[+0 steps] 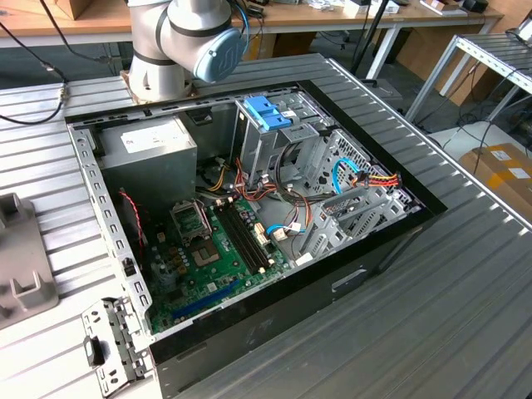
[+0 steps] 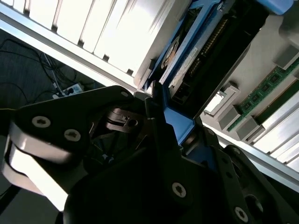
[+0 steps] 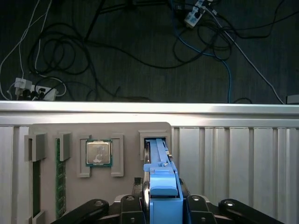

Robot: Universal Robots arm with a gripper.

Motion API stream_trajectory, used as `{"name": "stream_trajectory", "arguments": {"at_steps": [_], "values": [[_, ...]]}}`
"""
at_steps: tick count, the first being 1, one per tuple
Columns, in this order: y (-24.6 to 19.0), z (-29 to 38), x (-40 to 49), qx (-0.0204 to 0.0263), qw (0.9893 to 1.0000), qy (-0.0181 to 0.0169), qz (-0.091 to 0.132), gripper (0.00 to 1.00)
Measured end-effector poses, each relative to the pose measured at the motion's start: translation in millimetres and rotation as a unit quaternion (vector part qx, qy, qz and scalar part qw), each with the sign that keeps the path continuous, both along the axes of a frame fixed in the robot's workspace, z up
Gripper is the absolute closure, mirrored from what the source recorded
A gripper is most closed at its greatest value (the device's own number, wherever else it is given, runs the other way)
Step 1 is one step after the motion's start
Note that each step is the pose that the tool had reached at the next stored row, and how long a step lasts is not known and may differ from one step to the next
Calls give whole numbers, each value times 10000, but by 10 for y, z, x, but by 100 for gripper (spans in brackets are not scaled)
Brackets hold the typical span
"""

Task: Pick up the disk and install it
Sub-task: 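Pick up the disk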

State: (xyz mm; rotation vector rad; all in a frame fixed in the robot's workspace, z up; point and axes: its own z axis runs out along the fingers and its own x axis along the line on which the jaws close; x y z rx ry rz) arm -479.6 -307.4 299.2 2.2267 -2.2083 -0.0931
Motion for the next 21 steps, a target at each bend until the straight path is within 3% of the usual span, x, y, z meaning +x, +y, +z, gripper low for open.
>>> {"name": "stream_trajectory", "arguments": {"at_steps": [11,21], "values": [[15,86,-1,15,10000,0,0,63],[15,228,-2,52,10000,1,0,63]]}}
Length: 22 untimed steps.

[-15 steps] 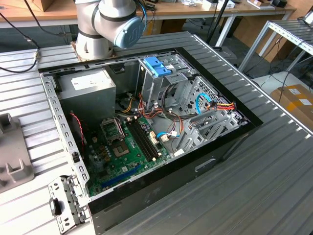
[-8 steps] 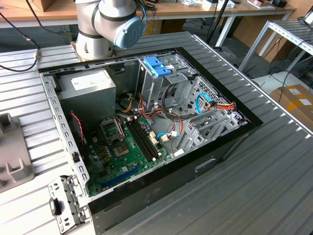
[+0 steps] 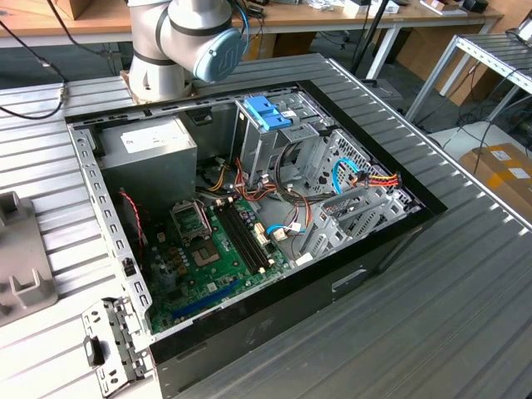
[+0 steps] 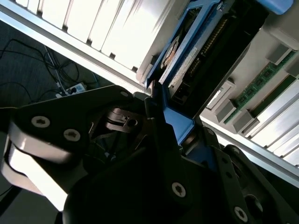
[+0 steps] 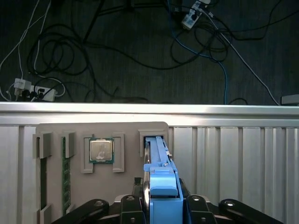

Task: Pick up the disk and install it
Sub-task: 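Pick up the disk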

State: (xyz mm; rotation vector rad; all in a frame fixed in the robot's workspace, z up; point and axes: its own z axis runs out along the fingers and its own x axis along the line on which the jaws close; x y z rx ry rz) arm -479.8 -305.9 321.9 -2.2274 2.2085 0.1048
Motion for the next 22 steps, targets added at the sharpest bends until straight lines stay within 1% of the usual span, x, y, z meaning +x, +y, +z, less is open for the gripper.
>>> {"name": "stream_trajectory", "arguments": {"at_steps": [6,11,15,20,22], "values": [[0,99,0,31,10000,-1,0,63],[0,168,0,54,10000,-1,0,63],[0,237,0,83,10000,0,0,63],[0,302,0,114,9999,-1,0,63],[0,341,0,126,9999,-1,0,63]]}}
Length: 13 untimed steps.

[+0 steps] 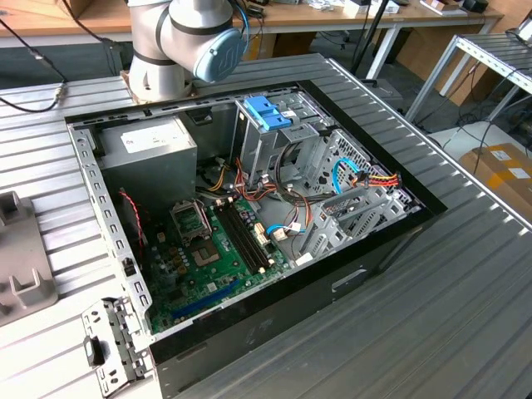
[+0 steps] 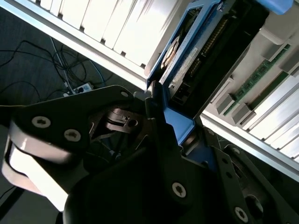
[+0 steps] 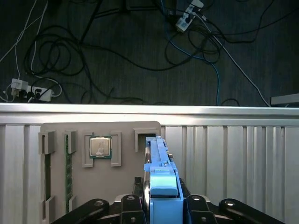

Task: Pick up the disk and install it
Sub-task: 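Pick up the disk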

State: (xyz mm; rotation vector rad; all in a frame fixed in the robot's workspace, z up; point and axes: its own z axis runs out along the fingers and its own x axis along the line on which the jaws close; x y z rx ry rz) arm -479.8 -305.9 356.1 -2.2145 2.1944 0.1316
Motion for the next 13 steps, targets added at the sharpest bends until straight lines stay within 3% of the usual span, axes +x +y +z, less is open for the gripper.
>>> {"name": "stream_trajectory", "arguments": {"at_steps": [6,13], "values": [[0,88,0,24,10000,-1,0,63],[0,91,0,25,10000,0,0,63]]}}
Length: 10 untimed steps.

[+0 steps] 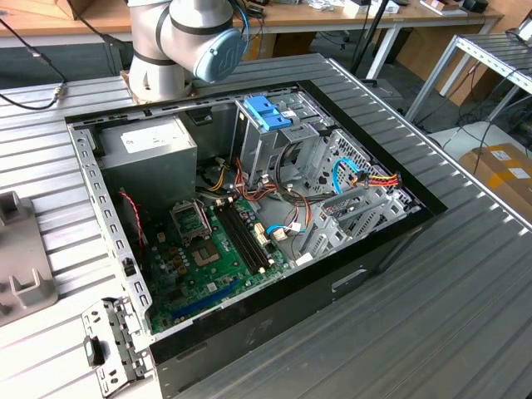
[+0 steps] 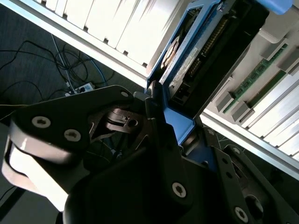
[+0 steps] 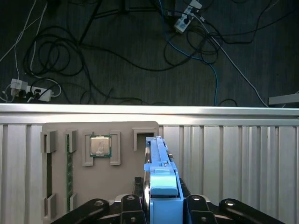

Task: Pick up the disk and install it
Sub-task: 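Pick up the disk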

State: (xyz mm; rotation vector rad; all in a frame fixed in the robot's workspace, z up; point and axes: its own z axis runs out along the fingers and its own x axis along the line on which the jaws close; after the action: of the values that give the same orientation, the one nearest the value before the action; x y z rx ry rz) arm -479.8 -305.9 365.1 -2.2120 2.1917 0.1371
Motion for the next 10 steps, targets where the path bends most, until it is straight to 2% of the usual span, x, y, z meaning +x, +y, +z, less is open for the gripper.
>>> {"name": "stream_trajectory", "arguments": {"at_steps": [10], "values": [[0,55,0,0,10000,-1,0,63]]}}
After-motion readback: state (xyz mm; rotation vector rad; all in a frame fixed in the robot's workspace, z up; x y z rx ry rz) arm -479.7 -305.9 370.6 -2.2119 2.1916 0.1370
